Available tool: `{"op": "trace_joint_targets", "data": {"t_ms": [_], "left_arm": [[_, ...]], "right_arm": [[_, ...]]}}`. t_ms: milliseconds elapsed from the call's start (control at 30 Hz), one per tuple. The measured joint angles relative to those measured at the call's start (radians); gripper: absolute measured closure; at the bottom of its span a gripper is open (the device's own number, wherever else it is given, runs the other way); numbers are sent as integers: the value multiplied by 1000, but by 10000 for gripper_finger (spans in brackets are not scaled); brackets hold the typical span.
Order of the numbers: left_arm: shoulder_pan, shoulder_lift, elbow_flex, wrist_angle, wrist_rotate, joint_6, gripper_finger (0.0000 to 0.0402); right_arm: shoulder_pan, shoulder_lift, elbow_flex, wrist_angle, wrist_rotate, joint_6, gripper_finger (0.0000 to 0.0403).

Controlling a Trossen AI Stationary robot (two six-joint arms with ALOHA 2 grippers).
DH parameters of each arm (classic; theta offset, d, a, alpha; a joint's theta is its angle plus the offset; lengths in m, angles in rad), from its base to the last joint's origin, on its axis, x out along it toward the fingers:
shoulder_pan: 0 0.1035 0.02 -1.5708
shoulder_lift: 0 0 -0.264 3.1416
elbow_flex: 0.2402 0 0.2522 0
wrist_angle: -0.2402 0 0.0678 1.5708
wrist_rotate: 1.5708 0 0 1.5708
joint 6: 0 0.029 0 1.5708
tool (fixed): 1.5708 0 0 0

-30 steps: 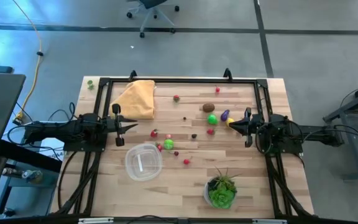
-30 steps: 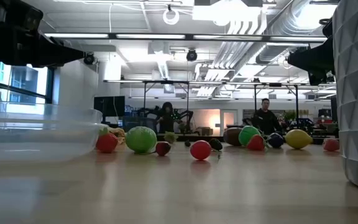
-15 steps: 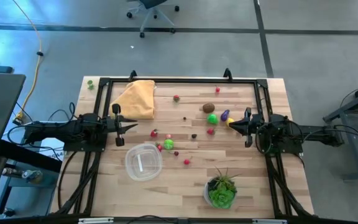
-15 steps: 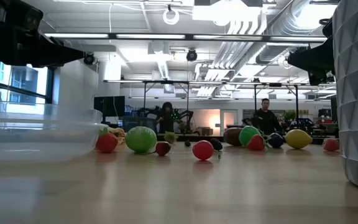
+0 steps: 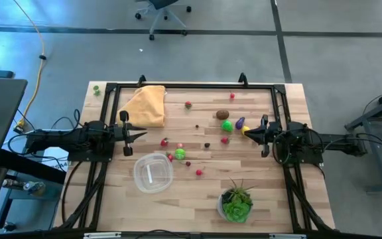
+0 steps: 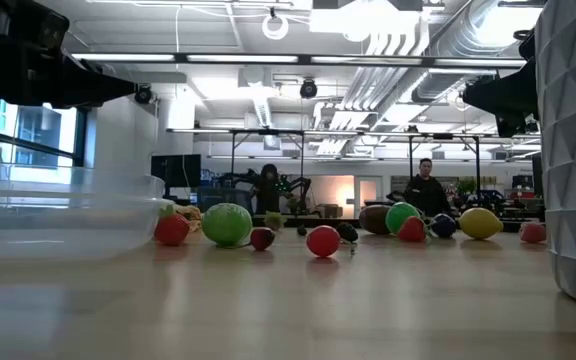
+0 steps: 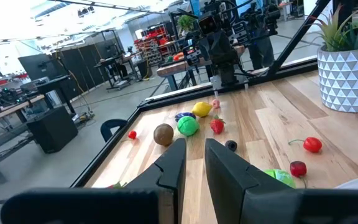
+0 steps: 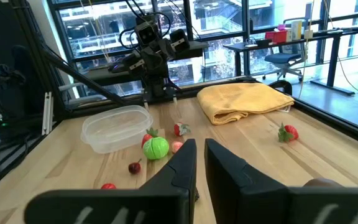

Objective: Pick and placing Produce into tupperware

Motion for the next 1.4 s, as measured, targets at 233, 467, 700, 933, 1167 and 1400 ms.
{"op": "trace_joint_targets", "data": {"t_ms": [233, 467, 700, 933, 1167, 1400], "left_arm": [[0, 0, 0, 0, 0, 0, 350], [0, 0, 0, 0, 0, 0, 350], [0, 0, 0, 0, 0, 0, 350], [0, 0, 0, 0, 0, -4, 350], [0, 0, 0, 62, -2, -260, 350], [0, 0, 0, 211, -8, -559, 350]], "right_arm": [[0, 0, 0, 0, 0, 0, 378], [0, 0, 0, 0, 0, 0, 378], [0, 0, 0, 0, 0, 0, 378], [0, 0, 0, 0, 0, 0, 378], [0, 0, 0, 0, 0, 0, 378], [0, 0, 0, 0, 0, 0, 378]]}}
